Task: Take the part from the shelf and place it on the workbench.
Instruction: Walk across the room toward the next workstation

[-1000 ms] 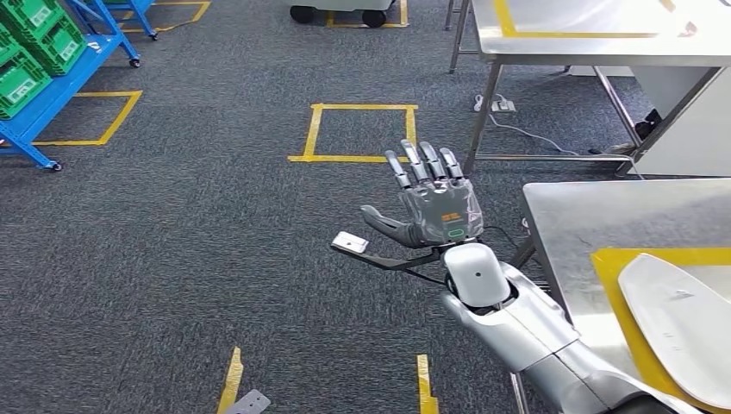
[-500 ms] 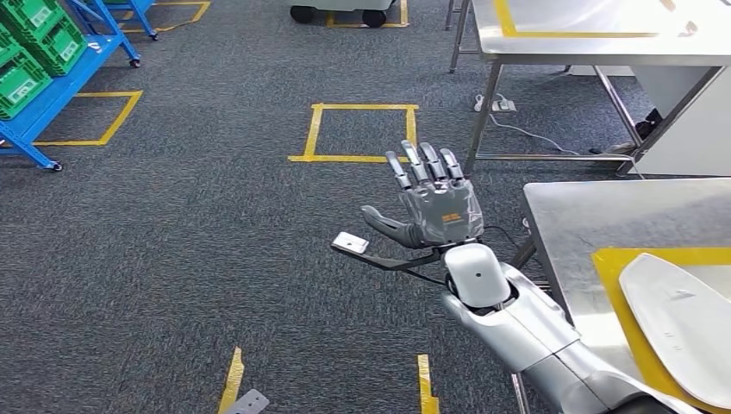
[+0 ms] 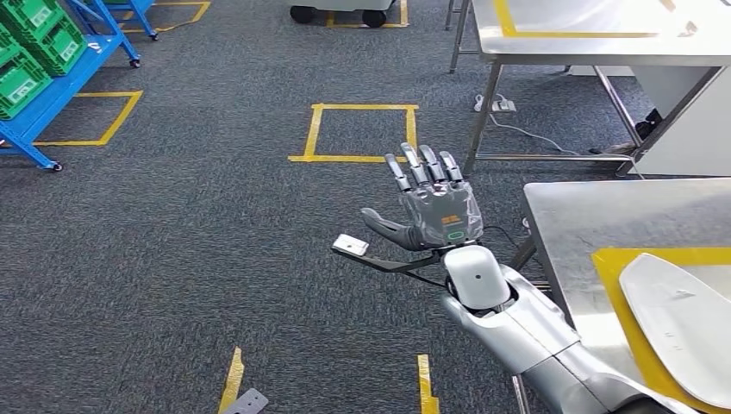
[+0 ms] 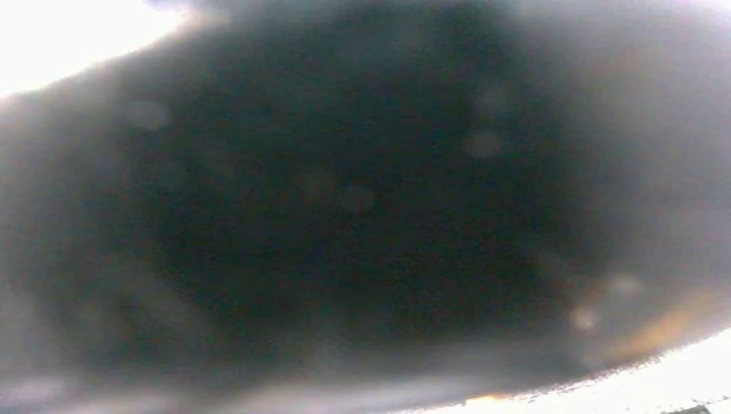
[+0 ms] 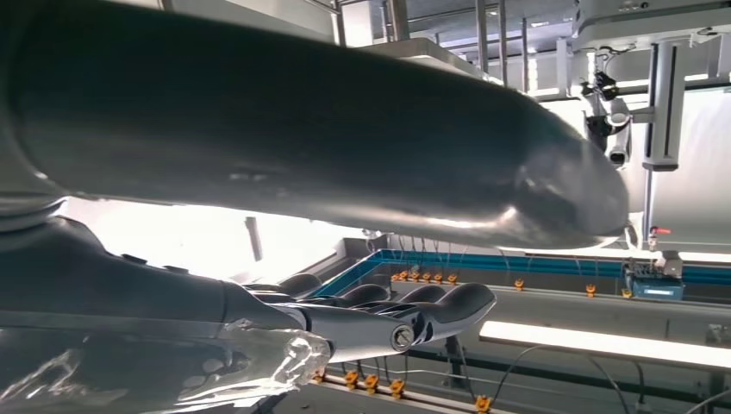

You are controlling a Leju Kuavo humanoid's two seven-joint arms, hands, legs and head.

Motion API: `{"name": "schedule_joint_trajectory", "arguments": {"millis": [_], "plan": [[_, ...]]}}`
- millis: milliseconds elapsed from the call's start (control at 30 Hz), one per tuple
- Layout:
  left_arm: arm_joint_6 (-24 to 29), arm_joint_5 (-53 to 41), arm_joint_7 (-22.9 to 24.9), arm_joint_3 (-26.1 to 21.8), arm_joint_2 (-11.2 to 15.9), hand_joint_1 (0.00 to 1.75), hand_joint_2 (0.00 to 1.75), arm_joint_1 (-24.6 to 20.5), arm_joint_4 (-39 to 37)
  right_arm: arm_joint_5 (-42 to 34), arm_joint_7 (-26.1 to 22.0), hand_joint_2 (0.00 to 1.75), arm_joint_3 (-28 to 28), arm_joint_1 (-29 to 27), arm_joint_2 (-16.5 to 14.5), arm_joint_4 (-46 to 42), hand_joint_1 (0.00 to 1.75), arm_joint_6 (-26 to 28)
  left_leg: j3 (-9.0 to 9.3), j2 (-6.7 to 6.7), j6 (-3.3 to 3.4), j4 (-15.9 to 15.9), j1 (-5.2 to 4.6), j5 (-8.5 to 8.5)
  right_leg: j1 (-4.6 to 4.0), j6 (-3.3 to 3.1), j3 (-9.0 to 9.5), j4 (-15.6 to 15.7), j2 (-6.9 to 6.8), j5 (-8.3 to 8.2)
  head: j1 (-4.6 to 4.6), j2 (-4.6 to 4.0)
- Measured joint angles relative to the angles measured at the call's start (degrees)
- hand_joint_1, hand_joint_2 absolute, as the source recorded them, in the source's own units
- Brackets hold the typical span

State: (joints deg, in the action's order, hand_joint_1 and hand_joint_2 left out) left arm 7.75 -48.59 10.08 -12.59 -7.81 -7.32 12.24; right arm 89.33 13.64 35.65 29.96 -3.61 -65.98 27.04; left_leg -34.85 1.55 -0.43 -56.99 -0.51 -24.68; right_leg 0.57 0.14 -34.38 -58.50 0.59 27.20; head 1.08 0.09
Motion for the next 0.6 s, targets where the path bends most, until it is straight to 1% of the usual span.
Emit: {"name": "schedule_joint_trajectory", "arguments": {"millis": [200, 267, 333, 367, 400, 467, 500, 533, 567, 600], "plan": [[0.47, 0.0, 0.0, 0.0, -0.02, 0.0, 0.0, 0.0, 0.0, 0.0, 0.0, 0.0, 0.03, -0.03, 0.0, 0.01, 0.0, -0.01, -0.17, 0.0, 0.63, -0.53, -0.14, -0.32, 0.12, 0.43, 0.08, 0.09, 0.0, -0.04, 0.01, 0.0], [0.51, 0.0, 0.0, 0.0, -0.02, 0.0, 0.0, -0.01, 0.0, 0.0, 0.0, 0.0, 0.04, 0.01, 0.0, -0.02, 0.0, -0.02, -0.1, -0.02, 1.02, -0.34, -0.15, -0.34, 0.13, 0.75, 0.23, 0.32, 0.0, -0.02, 0.02, 0.0], [0.57, -0.02, 0.0, -0.01, -0.13, 0.0, 0.0, -0.03, 0.02, 0.0, 0.0, 0.0, 0.03, 0.06, 0.0, -0.08, 0.0, -0.04, 0.67, -0.14, 1.38, 0.66, 0.18, -0.01, 0.06, 1.13, 0.01, -0.23, -0.03, 0.51, -0.05, 0.0], [0.61, -0.03, 0.0, -0.01, -0.2, 0.0, 0.0, -0.06, 0.04, 0.0, 0.0, 0.0, 0.02, 0.15, 0.0, -0.1, 0.0, -0.06, 1.11, -0.21, 1.51, 1.2, 0.35, 0.15, 0.02, 1.33, -0.61, -1.55, -0.06, 1.29, -0.18, 0.0], [0.64, -0.04, 0.0, -0.01, -0.29, 0.0, 0.0, -0.09, 0.05, 0.0, 0.01, 0.0, 0.02, 0.24, 0.0, -0.11, 0.0, -0.07, 1.45, -0.29, 1.59, 1.48, 0.45, 0.2, 0.08, 1.46, -2.0, -4.22, -0.09, 2.63, -0.3, 0.0], [0.71, -0.04, 0.02, 0.0, -0.39, 0.0, 0.0, -0.11, 0.07, 0.0, 0.03, 0.0, 0.02, 0.23, 0.02, -0.02, 0.0, -0.07, 1.58, -0.34, 1.77, 1.49, 0.42, 0.05, 0.17, 1.73, -5.95, -11.42, -0.14, 5.52, -0.49, 0.0], [0.78, -0.04, 0.03, -0.01, -0.43, 0.0, 0.0, -0.05, 0.07, 0.0, 0.04, 0.0, 0.02, 0.07, 0.03, 0.08, 0.0, -0.05, 1.61, -0.34, 1.79, 1.44, 0.41, -0.05, 0.23, 1.83, -7.61, -14.1, -0.15, 6.12, -0.5, 0.0], [0.86, -0.04, 0.04, -0.01, -0.44, 0.0, 0.0, 0.01, 0.07, 0.0, 0.05, 0.0, 0.02, -0.09, 0.05, 0.18, 0.0, -0.04, 1.66, -0.32, 1.72, 1.38, 0.43, -0.18, 0.29, 1.94, -8.26, -14.71, -0.16, 5.57, -0.51, 0.0], [0.96, -0.04, 0.04, -0.02, -0.47, 0.0, 0.0, 0.05, 0.07, 0.0, 0.07, 0.0, 0.02, -0.17, 0.06, 0.25, 0.0, -0.04, 1.76, -0.27, 1.56, 1.26, 0.47, -0.36, 0.41, 2.04, -7.64, -12.9, -0.19, 3.89, -0.5, 0.0], [1.03, -0.05, 0.04, -0.02, -0.51, 0.0, 0.0, 0.06, 0.07, 0.0, 0.07, 0.0, 0.02, -0.16, 0.07, 0.28, 0.0, -0.07, 1.89, -0.22, 1.3, 1.05, 0.54, -0.64, 0.58, 2.16, -6.04, -9.3, -0.23, 1.62, -0.5, 0.0]]}}
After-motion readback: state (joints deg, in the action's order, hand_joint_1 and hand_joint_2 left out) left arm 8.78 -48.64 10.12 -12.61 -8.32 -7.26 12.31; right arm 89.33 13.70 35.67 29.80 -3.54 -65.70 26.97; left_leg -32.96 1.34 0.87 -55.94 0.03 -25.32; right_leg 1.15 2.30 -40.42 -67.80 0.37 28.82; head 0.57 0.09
